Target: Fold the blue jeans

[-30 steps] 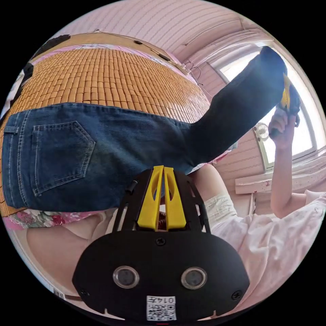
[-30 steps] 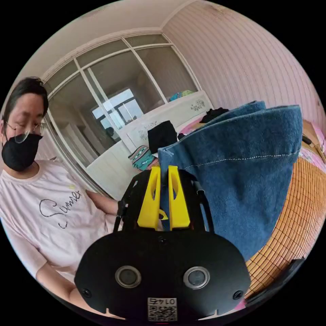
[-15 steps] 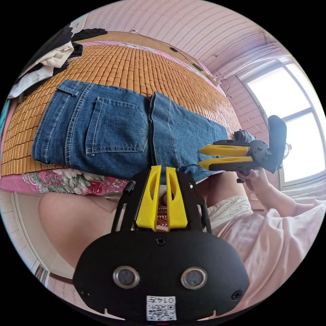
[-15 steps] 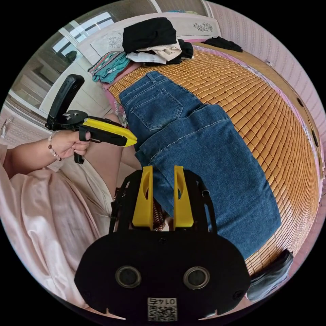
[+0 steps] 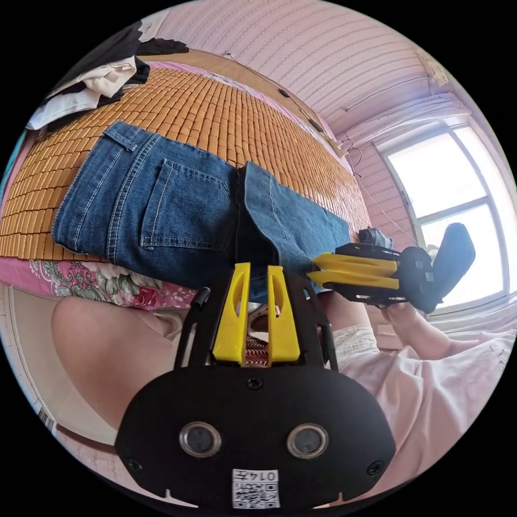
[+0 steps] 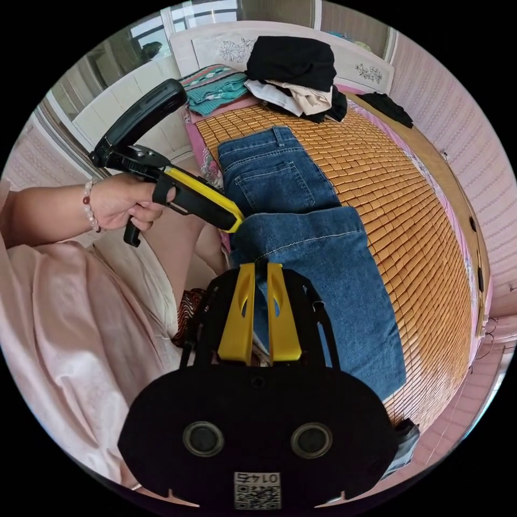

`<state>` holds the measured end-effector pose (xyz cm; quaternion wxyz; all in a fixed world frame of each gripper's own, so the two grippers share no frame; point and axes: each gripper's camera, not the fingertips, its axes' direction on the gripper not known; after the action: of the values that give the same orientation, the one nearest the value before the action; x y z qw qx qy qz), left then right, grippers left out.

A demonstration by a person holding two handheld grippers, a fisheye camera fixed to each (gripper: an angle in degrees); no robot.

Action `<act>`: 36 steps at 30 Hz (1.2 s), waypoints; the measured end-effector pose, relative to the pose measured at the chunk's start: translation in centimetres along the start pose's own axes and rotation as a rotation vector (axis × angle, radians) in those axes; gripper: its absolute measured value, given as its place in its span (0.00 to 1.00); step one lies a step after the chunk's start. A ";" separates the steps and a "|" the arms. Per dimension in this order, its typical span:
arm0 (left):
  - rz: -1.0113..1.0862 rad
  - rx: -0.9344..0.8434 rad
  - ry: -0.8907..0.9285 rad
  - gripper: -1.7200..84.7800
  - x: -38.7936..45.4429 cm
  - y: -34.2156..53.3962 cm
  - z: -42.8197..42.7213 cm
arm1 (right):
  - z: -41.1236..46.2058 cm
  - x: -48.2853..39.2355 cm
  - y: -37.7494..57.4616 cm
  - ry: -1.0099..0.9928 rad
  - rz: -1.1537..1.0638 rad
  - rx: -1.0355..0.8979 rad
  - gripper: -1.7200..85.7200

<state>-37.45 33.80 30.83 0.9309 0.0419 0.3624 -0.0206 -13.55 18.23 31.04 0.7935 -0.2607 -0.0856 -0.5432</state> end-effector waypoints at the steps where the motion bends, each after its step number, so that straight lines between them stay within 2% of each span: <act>1: 0.004 -0.004 -0.012 0.08 0.1 0.0 0.2 | 0.7 0.2 -0.2 0.005 0.003 -0.012 0.07; 6: -0.017 -0.090 -0.014 0.10 0.1 -0.3 2.6 | 6.1 2.5 -0.9 -0.130 0.025 -0.152 0.10; 10: 0.011 -0.062 -0.019 0.11 1.2 -0.2 1.6 | 2.2 3.3 -0.5 -0.169 -0.089 -0.093 0.13; 14: 0.013 -0.069 0.061 0.14 1.9 -0.5 1.4 | -2.3 9.3 -1.4 -0.043 -0.013 0.042 0.13; 16: 0.035 -0.062 0.032 0.15 2.6 -0.7 1.7 | -2.3 12.3 -2.7 0.023 0.023 0.049 0.16; 19: 0.079 -0.150 -0.036 0.16 4.0 -1.5 4.8 | -0.8 16.6 -5.6 0.058 0.095 0.031 0.19; 21: 0.112 -0.296 -0.037 0.17 5.5 -1.9 8.2 | 1.2 18.6 -6.8 0.053 0.131 -0.017 0.19; 24: 0.171 -0.333 -0.193 0.14 7.9 -1.9 9.9 | 5.8 20.7 -7.3 0.028 0.188 -0.183 0.17; 29: 0.157 -0.290 -0.230 0.07 9.3 -1.5 8.4 | 4.8 21.1 -3.9 0.001 0.212 -0.104 0.11; 32: 0.162 -0.202 -0.165 0.03 9.7 -0.8 5.6 | 2.2 21.1 -1.6 -0.015 0.187 -0.035 0.08; 36: 0.201 -0.119 -0.107 0.01 11.4 -0.1 2.4 | -2.1 21.0 1.8 -0.046 0.155 0.076 0.08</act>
<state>-27.44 33.41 24.83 0.9470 0.0217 0.3069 0.0920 -3.92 0.47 37.46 0.8403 -0.2487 -0.1041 -0.4704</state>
